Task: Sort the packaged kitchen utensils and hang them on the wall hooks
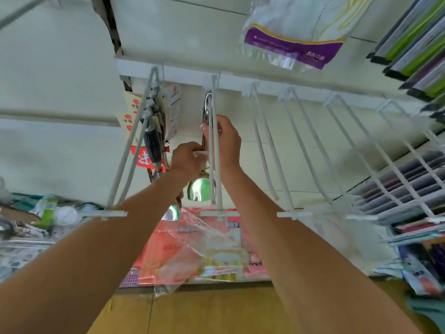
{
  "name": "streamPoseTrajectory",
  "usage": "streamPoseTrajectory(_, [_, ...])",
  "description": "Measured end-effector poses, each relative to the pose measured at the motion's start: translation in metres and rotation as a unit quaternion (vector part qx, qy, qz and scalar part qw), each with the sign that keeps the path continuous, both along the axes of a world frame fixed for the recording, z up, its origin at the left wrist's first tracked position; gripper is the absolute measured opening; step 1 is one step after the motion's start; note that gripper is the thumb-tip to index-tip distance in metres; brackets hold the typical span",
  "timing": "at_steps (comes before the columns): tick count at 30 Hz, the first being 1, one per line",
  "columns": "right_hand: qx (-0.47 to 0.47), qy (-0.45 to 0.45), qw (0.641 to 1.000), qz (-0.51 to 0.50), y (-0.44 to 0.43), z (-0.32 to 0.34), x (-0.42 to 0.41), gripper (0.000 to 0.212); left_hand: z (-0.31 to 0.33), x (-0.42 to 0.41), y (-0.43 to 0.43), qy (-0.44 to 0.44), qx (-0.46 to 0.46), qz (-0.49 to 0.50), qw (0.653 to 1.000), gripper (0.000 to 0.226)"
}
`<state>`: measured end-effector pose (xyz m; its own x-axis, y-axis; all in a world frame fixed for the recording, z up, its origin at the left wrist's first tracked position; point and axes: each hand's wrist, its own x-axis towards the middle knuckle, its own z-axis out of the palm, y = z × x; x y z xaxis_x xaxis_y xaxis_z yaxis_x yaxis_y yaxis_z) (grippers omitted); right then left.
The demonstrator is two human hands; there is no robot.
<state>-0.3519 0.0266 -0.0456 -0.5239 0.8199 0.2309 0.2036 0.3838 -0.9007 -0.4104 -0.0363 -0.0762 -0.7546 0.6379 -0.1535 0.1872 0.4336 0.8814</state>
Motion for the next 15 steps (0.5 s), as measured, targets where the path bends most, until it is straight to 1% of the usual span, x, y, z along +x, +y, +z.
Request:
streamPoseTrajectory(2, [-0.003,0.01,1.0,-0.002,0.002,-0.004,0.005,0.019,-0.003,0.004,-0.003,0.009,0.007,-0.008,1.0,0.014])
streamPoseTrajectory(3, [0.01,0.008,1.0,-0.001,-0.002,-0.002,0.009,0.018,-0.008,0.006,-0.006,0.013,0.017,-0.012,1.0,0.011])
streamPoseTrajectory(5, [0.009,0.01,1.0,0.0,-0.007,-0.003,0.017,0.016,-0.012,0.013,-0.015,0.032,-0.002,-0.025,0.999,0.004])
streamPoseTrajectory(9, [0.006,-0.003,1.0,0.012,-0.024,0.0,0.036,0.015,-0.01,0.027,-0.035,0.04,-0.001,-0.045,0.998,0.007])
streamPoseTrajectory(10, [0.008,-0.008,1.0,0.01,-0.03,0.0,0.042,0.014,-0.01,0.031,-0.042,0.032,-0.012,-0.062,0.998,0.01])
streamPoseTrajectory(12, [0.007,-0.008,1.0,0.006,-0.042,-0.002,0.056,0.013,-0.009,0.044,-0.057,0.02,-0.065,-0.105,0.992,0.014])
streamPoseTrajectory(13, [0.001,-0.004,1.0,0.008,-0.05,-0.001,0.064,0.013,-0.007,0.051,-0.065,0.023,-0.068,-0.109,0.991,0.01])
streamPoseTrajectory(15, [-0.019,-0.001,1.0,0.016,-0.067,0.002,0.081,0.015,-0.007,0.062,-0.076,0.058,-0.044,-0.103,0.992,0.011])
